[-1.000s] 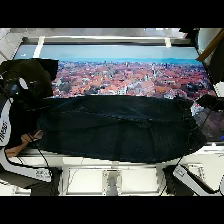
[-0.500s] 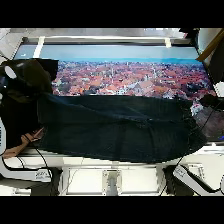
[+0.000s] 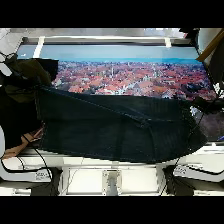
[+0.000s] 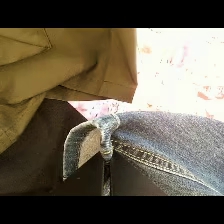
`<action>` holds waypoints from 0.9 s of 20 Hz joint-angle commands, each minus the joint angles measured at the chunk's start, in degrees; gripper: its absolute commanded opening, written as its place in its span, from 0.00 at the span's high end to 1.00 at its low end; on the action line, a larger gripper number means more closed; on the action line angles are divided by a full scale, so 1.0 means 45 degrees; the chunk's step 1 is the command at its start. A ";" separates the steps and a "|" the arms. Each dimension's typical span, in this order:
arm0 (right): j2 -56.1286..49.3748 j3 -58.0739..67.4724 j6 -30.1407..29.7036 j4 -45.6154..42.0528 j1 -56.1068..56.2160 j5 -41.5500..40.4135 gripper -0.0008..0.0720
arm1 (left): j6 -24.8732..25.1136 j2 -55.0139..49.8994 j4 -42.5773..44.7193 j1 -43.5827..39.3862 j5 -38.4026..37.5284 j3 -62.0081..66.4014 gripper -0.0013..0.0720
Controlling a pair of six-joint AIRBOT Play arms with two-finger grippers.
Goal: Fold the clothes and pants, and hang the long-sleeved shirts on hangers.
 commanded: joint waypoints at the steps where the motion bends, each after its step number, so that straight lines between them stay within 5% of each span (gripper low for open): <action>1: -0.1549 0.0767 -0.0112 0.1035 0.0015 -0.0296 0.23 | -0.0058 0.0000 0.0019 0.0000 0.0112 0.0010 0.96; 6: -0.2948 0.1613 -0.1345 0.2652 0.0515 0.0019 0.24 | -0.0068 -0.0029 0.0019 0.0000 0.0112 0.0010 0.96; 7: -0.3133 0.1608 -0.1345 0.2652 0.0631 0.0034 0.37 | -0.0063 -0.0029 0.0019 0.0000 0.0117 0.0010 0.96; 9: -0.3279 0.1613 -0.1341 0.2691 0.0743 -0.0024 0.92 | -0.0063 -0.0024 0.0019 0.0000 0.0175 0.0010 0.96; 12: -0.3002 0.2069 -0.1268 0.2953 0.0534 0.0053 0.91 | -0.0058 0.0141 -0.0180 0.0000 0.1302 0.0107 0.96; 15: -0.2317 0.3526 -0.1117 0.2977 0.0112 0.0763 0.91 | -0.0034 0.0699 -0.1797 -0.0005 0.4255 0.0612 0.96; 18: -0.1700 0.4964 -0.0321 0.2890 -0.0291 0.1015 0.91 | 0.2103 0.1404 -0.3104 -0.0253 0.6649 0.0714 0.96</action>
